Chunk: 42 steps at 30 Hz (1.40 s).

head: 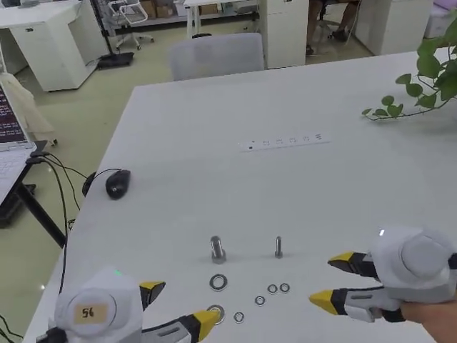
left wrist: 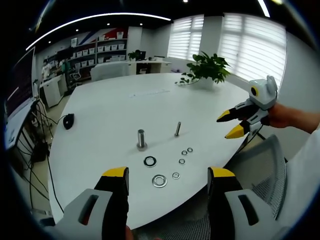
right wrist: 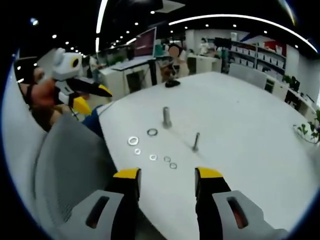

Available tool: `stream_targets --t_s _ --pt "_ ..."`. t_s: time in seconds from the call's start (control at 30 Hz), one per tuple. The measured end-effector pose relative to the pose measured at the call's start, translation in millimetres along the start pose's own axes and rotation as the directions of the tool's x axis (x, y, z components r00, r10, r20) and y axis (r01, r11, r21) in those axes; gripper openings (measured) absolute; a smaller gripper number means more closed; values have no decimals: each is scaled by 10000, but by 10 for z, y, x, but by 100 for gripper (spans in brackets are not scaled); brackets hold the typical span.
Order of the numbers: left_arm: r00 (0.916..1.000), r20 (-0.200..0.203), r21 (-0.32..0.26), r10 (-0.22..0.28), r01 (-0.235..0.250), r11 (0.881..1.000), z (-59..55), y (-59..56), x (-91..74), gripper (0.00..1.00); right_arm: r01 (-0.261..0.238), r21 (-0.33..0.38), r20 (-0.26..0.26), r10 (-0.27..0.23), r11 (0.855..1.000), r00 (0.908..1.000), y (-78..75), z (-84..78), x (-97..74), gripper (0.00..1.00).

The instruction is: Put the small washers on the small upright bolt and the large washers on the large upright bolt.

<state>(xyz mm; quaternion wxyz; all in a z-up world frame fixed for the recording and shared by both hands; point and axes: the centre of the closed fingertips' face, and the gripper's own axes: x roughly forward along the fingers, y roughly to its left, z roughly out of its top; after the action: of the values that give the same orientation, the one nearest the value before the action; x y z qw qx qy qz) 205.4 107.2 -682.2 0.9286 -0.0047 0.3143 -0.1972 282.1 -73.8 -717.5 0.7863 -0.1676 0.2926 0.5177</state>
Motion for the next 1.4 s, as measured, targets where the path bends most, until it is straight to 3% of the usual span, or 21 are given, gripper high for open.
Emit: stream_targets --t_s 0.3,0.63,0.7,0.8,0.83,0.87,0.9,1.0,1.1,1.13,1.17,1.4 --pt "9997 -228 -65 -126 125 9999 -126 -65 -3 63 -607 -968 -1218 487 9935 9914 -173 -145 317 36" --pt "9995 -257 -144 -175 172 9997 -154 -79 17 63 -1329 -1926 -1883 963 9722 9774 -401 -130 737 26" --pt "9994 -279 -133 -191 187 9997 -155 -77 24 63 -1602 -1960 -2075 1187 9674 9710 -401 -139 824 24" --pt "9993 -317 -113 -191 188 9998 -147 -63 39 63 -2249 -2319 -2466 1665 9464 9547 -306 -184 928 22" --pt "9993 -311 -123 -193 189 9997 -140 -58 45 63 -2664 -2412 -2780 1966 9332 9403 -233 -232 954 21" --pt "9994 -300 -128 -185 181 9998 -126 -50 51 63 -2843 -2642 -2938 2038 9216 9339 -200 -258 975 21" --pt "9994 -293 -126 -180 176 9998 -115 -44 56 62 -3110 -3036 -3268 2082 9006 9219 -161 -315 995 21" --pt "9997 -219 -168 -142 138 9998 -63 -15 78 62 -3564 -3573 -3946 2063 8633 8954 -113 -450 1025 21" --pt "9997 -213 -133 -153 150 9998 -31 -3 106 62 -3695 -3643 -4056 2115 8548 8892 -88 -487 1060 21" --pt "9996 -216 -111 -168 166 9998 -22 -2 115 62 -3883 -3687 -4192 2218 8446 8804 -77 -503 1056 20" --pt "9996 -234 -70 -186 185 9998 -12 2 128 62 -3834 -3574 -3936 2349 8516 8888 -61 -461 1081 20" --pt "9991 -287 24 -301 301 9995 30 17 192 62 -4202 -3827 -4169 2521 8228 8733 -52 -446 1097 19"
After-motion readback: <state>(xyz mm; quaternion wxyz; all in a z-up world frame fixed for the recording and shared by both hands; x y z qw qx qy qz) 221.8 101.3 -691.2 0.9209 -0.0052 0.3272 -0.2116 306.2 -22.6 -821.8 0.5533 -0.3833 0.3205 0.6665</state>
